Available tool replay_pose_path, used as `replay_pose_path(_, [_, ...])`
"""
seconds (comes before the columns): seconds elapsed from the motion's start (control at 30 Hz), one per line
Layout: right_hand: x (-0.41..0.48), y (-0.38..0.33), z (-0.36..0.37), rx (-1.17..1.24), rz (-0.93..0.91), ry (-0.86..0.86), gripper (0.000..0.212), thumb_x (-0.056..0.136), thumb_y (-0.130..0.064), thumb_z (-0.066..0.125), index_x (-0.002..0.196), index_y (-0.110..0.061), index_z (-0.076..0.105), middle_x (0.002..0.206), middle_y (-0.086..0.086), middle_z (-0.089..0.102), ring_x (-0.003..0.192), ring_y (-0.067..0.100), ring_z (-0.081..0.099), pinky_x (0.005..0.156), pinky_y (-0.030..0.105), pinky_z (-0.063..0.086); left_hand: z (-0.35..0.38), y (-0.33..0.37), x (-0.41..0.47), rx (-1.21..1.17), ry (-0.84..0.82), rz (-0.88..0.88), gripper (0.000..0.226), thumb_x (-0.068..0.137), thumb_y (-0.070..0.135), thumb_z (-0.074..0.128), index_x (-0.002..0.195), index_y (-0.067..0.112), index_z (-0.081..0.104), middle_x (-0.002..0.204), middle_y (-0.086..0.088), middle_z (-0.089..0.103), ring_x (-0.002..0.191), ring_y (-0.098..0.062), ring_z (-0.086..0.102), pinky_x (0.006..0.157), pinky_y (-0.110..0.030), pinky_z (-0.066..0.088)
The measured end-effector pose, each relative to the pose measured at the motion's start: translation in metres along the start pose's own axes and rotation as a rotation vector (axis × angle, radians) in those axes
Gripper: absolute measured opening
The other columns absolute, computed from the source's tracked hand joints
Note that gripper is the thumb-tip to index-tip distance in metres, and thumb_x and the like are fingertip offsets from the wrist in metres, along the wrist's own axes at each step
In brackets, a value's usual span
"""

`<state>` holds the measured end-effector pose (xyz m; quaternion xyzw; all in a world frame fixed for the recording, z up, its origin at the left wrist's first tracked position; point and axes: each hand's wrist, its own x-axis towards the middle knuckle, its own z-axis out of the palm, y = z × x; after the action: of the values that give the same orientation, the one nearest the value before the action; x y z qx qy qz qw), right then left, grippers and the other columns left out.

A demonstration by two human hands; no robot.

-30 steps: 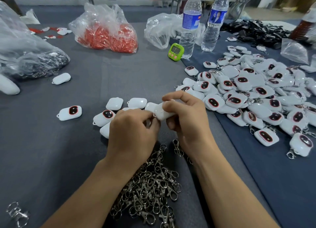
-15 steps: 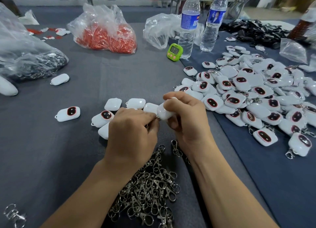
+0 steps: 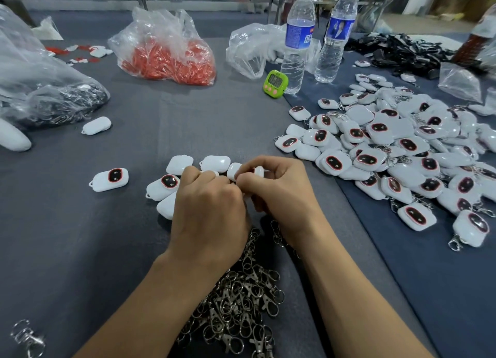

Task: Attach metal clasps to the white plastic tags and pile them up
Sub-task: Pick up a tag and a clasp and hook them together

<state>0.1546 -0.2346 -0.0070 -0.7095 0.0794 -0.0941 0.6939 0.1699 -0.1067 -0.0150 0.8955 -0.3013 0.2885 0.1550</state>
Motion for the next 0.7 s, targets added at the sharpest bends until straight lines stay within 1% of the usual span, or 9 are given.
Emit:
replay_pose_path(0.13, [0.004,-0.004,-0.009,0.198,0.133,0.002,0.020,0.065,-0.015,0.062,0.074,-0.012,0.080,0.042,0.002,0.045,0.035,0.011,0.028,0.041,0.018,0.020,0.001,0.003,0.001,-0.140,0.057,-0.064,0.011,0.074,0.010,0.063,0.064,0.012,0.065,0.058,-0.002,0.056,0.062,-0.029,0.050,0.076,-0.038,0.038])
replay_pose_path(0.2, [0.005,-0.003,-0.015,0.310,0.200,0.012,0.026,0.069,-0.020,0.059,0.079,-0.009,0.081,0.039,0.004,0.035,0.034,0.014,0.018,0.047,0.027,0.011,0.002,0.001,0.000,-0.251,0.092,-0.088,0.009,0.079,0.011,0.066,0.070,0.012,0.067,0.065,0.002,0.059,0.067,-0.025,0.052,0.078,-0.035,0.037])
replay_pose_path(0.27, [0.006,-0.002,-0.018,0.341,0.233,0.011,0.028,0.075,-0.019,0.056,0.080,-0.007,0.081,0.039,0.004,0.035,0.034,0.015,0.015,0.053,0.034,0.009,0.003,0.000,0.000,-0.332,0.128,-0.090,0.006,0.084,0.014,0.069,0.078,0.014,0.071,0.069,0.008,0.058,0.069,-0.019,0.052,0.079,-0.031,0.037])
replay_pose_path(0.33, [0.007,-0.002,-0.018,0.305,0.262,0.025,0.028,0.079,-0.016,0.055,0.077,-0.008,0.081,0.045,0.005,0.041,0.035,0.015,0.024,0.048,0.030,0.013,0.004,0.000,0.002,-0.382,0.151,-0.089,0.010,0.087,0.018,0.069,0.078,0.015,0.071,0.069,0.014,0.051,0.069,-0.013,0.047,0.077,-0.028,0.036])
replay_pose_path(0.4, [0.008,-0.002,-0.015,0.229,0.275,0.058,0.023,0.077,-0.017,0.059,0.074,-0.011,0.080,0.052,0.006,0.050,0.041,0.015,0.037,0.044,0.024,0.019,0.005,0.000,0.003,-0.396,0.170,-0.107,0.017,0.085,0.021,0.064,0.070,0.016,0.067,0.066,0.016,0.043,0.067,-0.009,0.039,0.074,-0.024,0.033])
replay_pose_path(0.43, [0.009,-0.001,-0.013,0.198,0.261,0.068,0.019,0.074,-0.019,0.062,0.073,-0.011,0.079,0.053,0.007,0.053,0.043,0.016,0.039,0.042,0.022,0.020,0.006,0.000,0.002,-0.386,0.166,-0.120,0.020,0.083,0.020,0.063,0.064,0.015,0.062,0.063,0.015,0.041,0.066,-0.010,0.036,0.073,-0.024,0.032])
replay_pose_path(0.5, [0.009,0.000,-0.011,0.151,0.192,0.057,0.017,0.070,-0.022,0.064,0.074,-0.011,0.076,0.051,0.009,0.054,0.041,0.016,0.038,0.039,0.018,0.021,0.008,-0.002,0.001,-0.329,0.124,-0.134,0.026,0.079,0.014,0.068,0.058,0.014,0.052,0.059,0.008,0.043,0.064,-0.014,0.033,0.069,-0.028,0.031])
replay_pose_path(0.6, [0.007,0.000,-0.009,0.080,0.113,0.015,0.012,0.069,-0.020,0.066,0.073,-0.014,0.075,0.053,0.010,0.059,0.042,0.015,0.043,0.038,0.017,0.024,0.009,-0.002,-0.001,-0.231,0.072,-0.124,0.023,0.074,0.009,0.068,0.059,0.014,0.051,0.059,-0.001,0.050,0.064,-0.017,0.031,0.067,-0.030,0.026])
replay_pose_path(0.7, [0.005,0.000,-0.010,0.050,0.102,0.040,0.010,0.069,-0.018,0.068,0.073,-0.015,0.076,0.056,0.007,0.061,0.044,0.013,0.044,0.039,0.017,0.027,0.006,0.001,-0.002,-0.166,0.063,-0.089,0.019,0.074,0.011,0.066,0.061,0.015,0.052,0.060,-0.002,0.052,0.061,-0.025,0.042,0.070,-0.036,0.031])
